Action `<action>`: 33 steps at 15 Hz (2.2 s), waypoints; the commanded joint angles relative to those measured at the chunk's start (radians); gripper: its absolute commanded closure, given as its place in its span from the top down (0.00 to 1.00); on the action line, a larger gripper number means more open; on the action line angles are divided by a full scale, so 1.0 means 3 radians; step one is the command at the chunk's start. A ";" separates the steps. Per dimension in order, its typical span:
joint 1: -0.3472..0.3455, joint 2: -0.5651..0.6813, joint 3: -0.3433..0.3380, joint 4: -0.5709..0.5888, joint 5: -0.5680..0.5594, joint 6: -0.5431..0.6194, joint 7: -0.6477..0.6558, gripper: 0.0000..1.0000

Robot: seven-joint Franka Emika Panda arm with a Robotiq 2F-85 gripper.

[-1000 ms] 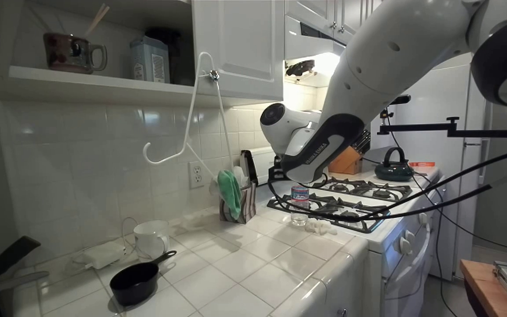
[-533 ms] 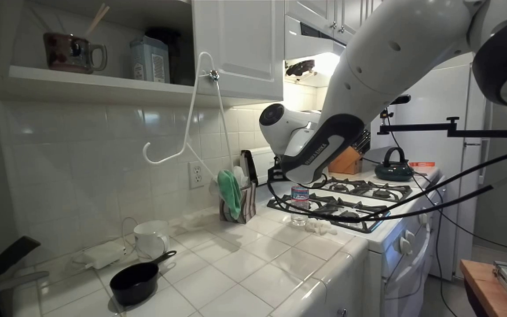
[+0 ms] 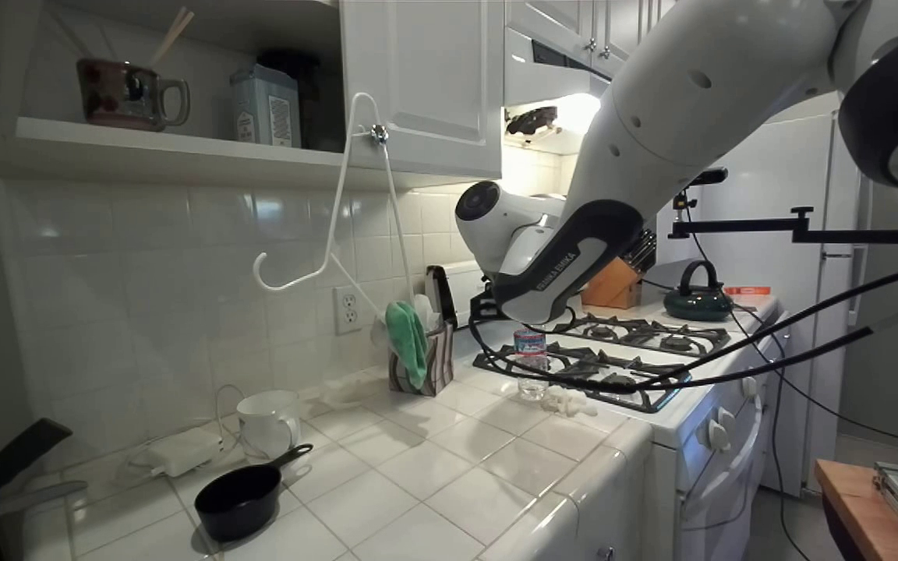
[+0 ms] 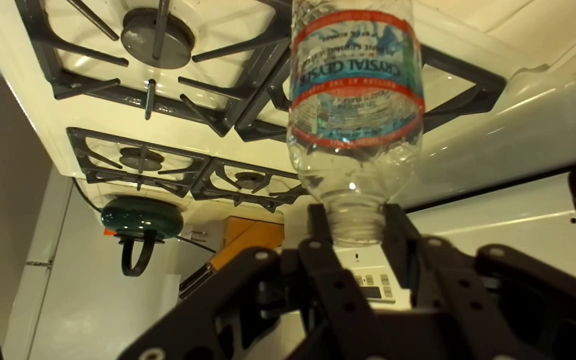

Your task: Put the water bottle in the black pot on the left

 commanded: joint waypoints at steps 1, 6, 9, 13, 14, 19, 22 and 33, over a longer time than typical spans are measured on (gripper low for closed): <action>0.0029 -0.0124 -0.0039 0.0047 0.0175 -0.0083 -0.0095 0.08; 0.0383 0.0082 -0.0297 -0.0361 0.0073 0.0301 -0.0361 0.08; 0.0777 0.0208 -0.0571 -0.0816 0.0033 0.0853 -0.0710 0.08; 0.1318 0.0407 -0.0793 -0.1394 0.0053 0.1628 -0.1211 0.08; 0.1454 0.0485 -0.0848 -0.1548 0.0054 0.1820 -0.1332 0.08; 0.1961 0.0966 -0.1109 -0.2180 0.0003 0.2811 -0.2022 0.08; 0.2212 0.1437 -0.1379 -0.2452 -0.0056 0.3290 -0.2584 0.08; 0.3762 0.2927 -0.2971 -0.2312 -0.1244 0.3139 -0.3595 0.08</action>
